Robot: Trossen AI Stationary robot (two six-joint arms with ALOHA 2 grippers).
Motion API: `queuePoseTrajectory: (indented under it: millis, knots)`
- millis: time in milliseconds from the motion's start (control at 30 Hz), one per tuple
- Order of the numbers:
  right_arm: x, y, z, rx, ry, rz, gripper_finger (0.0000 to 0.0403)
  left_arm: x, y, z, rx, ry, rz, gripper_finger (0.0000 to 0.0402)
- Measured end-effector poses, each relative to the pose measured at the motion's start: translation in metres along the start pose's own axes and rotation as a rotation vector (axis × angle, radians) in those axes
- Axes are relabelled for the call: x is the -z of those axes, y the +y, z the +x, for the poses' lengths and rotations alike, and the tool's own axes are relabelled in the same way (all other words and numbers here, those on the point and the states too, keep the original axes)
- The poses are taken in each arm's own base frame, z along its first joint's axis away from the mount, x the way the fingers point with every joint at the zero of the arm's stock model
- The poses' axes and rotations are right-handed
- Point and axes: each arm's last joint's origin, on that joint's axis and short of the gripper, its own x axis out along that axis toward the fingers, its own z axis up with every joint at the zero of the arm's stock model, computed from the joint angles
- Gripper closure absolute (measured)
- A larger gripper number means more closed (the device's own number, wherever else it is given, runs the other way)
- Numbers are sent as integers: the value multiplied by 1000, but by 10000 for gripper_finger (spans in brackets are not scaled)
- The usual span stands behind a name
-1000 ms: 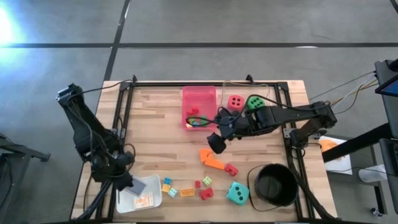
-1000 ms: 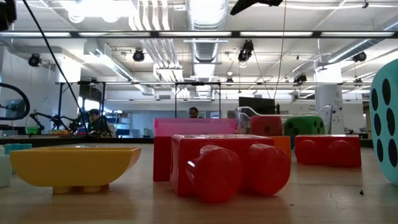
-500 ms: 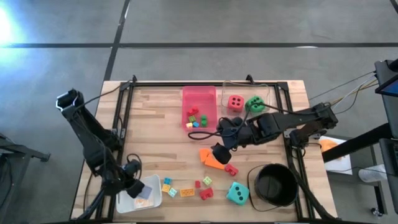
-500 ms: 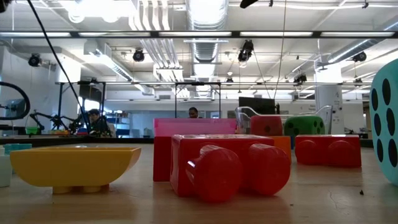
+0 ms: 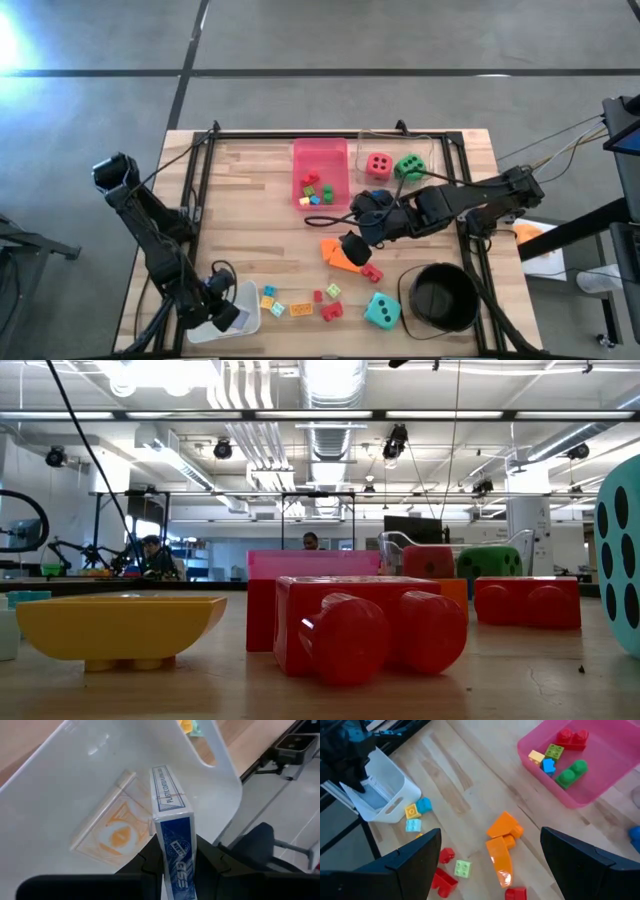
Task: Pick & Place Toys
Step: Put the blue deck of cards into the white bin
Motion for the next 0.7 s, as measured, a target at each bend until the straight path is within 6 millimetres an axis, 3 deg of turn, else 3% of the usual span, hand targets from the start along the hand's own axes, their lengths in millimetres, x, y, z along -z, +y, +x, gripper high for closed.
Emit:
queuePoseTrajectory:
  millis: [700]
  knots:
    - [7, 0, 5, 10, 12, 5, 74, 0, 2, 1, -20, -9, -22, 334]
